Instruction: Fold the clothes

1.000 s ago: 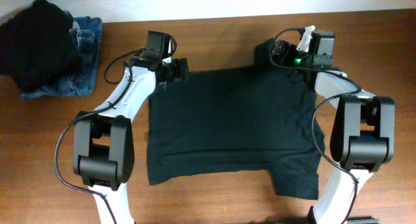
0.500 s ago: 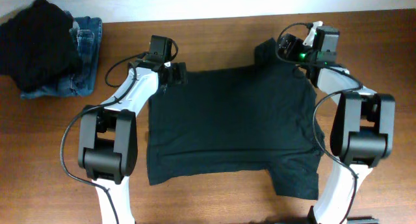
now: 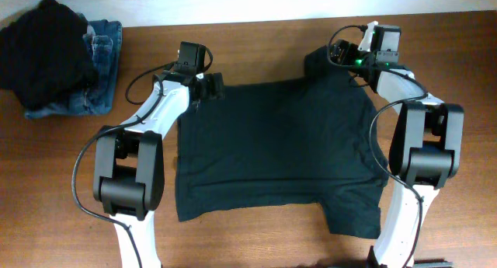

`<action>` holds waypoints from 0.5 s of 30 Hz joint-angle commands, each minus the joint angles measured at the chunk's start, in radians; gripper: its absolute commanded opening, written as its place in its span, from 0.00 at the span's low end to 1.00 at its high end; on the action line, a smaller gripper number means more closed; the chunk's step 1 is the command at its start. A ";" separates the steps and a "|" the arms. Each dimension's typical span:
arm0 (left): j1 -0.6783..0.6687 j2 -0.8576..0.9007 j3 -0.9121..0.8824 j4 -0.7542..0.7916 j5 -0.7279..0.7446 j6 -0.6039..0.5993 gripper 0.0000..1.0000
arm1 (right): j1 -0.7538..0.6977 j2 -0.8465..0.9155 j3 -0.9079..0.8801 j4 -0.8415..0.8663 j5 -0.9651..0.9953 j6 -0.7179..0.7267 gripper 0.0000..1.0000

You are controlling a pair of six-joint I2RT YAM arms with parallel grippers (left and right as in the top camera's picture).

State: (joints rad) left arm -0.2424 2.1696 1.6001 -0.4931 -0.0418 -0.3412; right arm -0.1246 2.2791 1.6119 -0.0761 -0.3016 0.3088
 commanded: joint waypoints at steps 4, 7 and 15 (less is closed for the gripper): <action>0.000 0.019 0.006 0.000 -0.006 -0.014 0.98 | 0.000 0.018 0.028 -0.003 -0.057 -0.052 0.98; -0.005 0.019 0.006 0.003 0.001 -0.015 0.98 | 0.001 0.021 0.028 -0.018 -0.058 -0.070 0.99; -0.006 0.019 0.006 0.006 0.001 -0.037 0.99 | 0.001 0.057 0.029 0.012 -0.092 -0.069 0.99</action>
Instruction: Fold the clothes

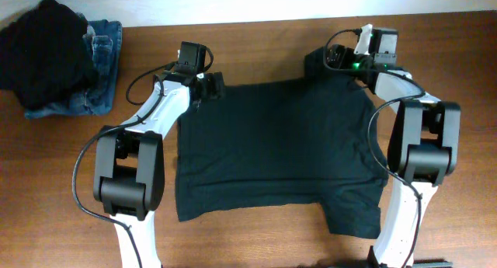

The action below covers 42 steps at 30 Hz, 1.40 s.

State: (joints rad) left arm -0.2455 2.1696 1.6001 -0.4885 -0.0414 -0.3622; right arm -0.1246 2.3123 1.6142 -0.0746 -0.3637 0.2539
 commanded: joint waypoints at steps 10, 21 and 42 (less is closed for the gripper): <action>-0.003 0.018 0.006 0.005 0.000 -0.019 0.99 | 0.033 0.045 0.050 0.002 -0.029 -0.015 0.98; -0.003 0.024 0.006 -0.011 0.000 -0.019 0.99 | 0.060 0.051 0.056 -0.050 0.036 -0.060 0.98; -0.013 0.057 0.003 -0.038 -0.023 -0.019 0.97 | 0.079 0.097 0.056 0.061 0.085 -0.089 1.00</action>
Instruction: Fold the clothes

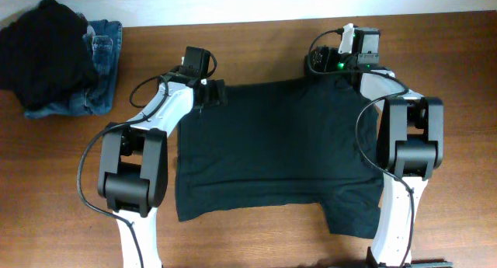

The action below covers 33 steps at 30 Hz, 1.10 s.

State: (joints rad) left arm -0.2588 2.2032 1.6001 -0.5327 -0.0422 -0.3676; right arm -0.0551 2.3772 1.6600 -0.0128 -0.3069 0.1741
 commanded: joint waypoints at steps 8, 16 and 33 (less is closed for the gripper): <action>0.002 0.021 0.008 0.065 -0.124 -0.005 0.97 | 0.009 0.035 0.010 -0.009 0.058 -0.009 0.99; 0.045 0.000 0.019 0.057 -0.197 0.028 0.94 | 0.009 0.035 0.010 -0.005 0.058 -0.009 0.99; 0.162 0.003 0.019 0.105 0.172 0.216 0.94 | 0.009 0.034 0.010 0.040 0.057 -0.009 0.99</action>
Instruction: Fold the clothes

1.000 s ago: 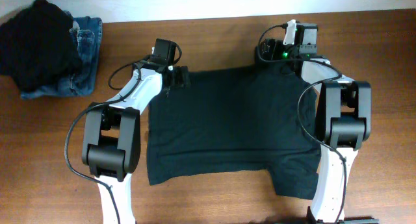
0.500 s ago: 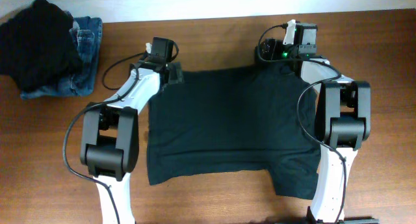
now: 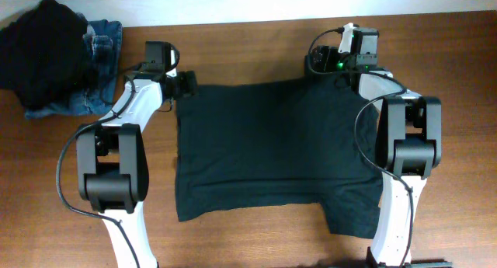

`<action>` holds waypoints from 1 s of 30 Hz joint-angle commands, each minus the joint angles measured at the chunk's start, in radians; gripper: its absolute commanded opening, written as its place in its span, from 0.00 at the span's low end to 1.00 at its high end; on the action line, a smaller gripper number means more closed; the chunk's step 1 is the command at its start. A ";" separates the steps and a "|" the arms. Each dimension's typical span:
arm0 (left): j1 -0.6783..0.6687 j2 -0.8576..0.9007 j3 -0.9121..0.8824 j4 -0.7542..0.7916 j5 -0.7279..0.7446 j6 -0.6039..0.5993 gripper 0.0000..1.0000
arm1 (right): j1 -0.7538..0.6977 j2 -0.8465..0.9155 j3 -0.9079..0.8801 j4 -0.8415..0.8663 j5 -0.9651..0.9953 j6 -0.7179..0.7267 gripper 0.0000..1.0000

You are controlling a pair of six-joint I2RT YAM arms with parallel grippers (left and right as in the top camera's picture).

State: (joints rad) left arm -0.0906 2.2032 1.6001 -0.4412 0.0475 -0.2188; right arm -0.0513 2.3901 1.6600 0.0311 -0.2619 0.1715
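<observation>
A black T-shirt (image 3: 272, 151) lies spread flat on the wooden table (image 3: 248, 43). One sleeve sticks out at its near right. My left gripper (image 3: 186, 85) is at the shirt's far left corner, and the cloth there is drawn out to the left under its dark fingers. My right gripper (image 3: 317, 62) sits over the bunched far right sleeve (image 3: 311, 68). Its fingers are lost against the black cloth, so its state does not show.
A pile of clothes lies at the far left corner, a black garment (image 3: 43, 43) on top of blue jeans (image 3: 97, 66). Both arm bases stand at the near edge, left (image 3: 112, 182) and right (image 3: 408, 151) of the shirt.
My left gripper has moved left along the shirt's far edge. The shirt's far left corner now reaches further left and looks squarer. The right gripper has not moved.
Both grippers were at the shirt's far edge, the left inside the left corner, the right just past the right sleeve. The right gripper then moved left in small steps onto the sleeve. By now the left one is at the corner, which is spread out.
</observation>
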 commanded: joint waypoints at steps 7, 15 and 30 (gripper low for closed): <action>-0.005 0.016 0.019 0.052 0.087 0.068 0.93 | 0.005 0.021 0.010 -0.002 0.012 -0.007 0.98; -0.005 0.064 0.019 0.063 0.088 0.068 0.93 | 0.005 0.021 0.010 0.004 0.012 -0.007 0.99; -0.005 0.076 0.019 0.067 0.141 0.048 0.78 | 0.005 0.021 0.010 0.059 0.012 -0.007 0.99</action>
State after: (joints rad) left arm -0.0982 2.2498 1.6127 -0.3721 0.1360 -0.1627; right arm -0.0513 2.3955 1.6596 0.0715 -0.2588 0.1719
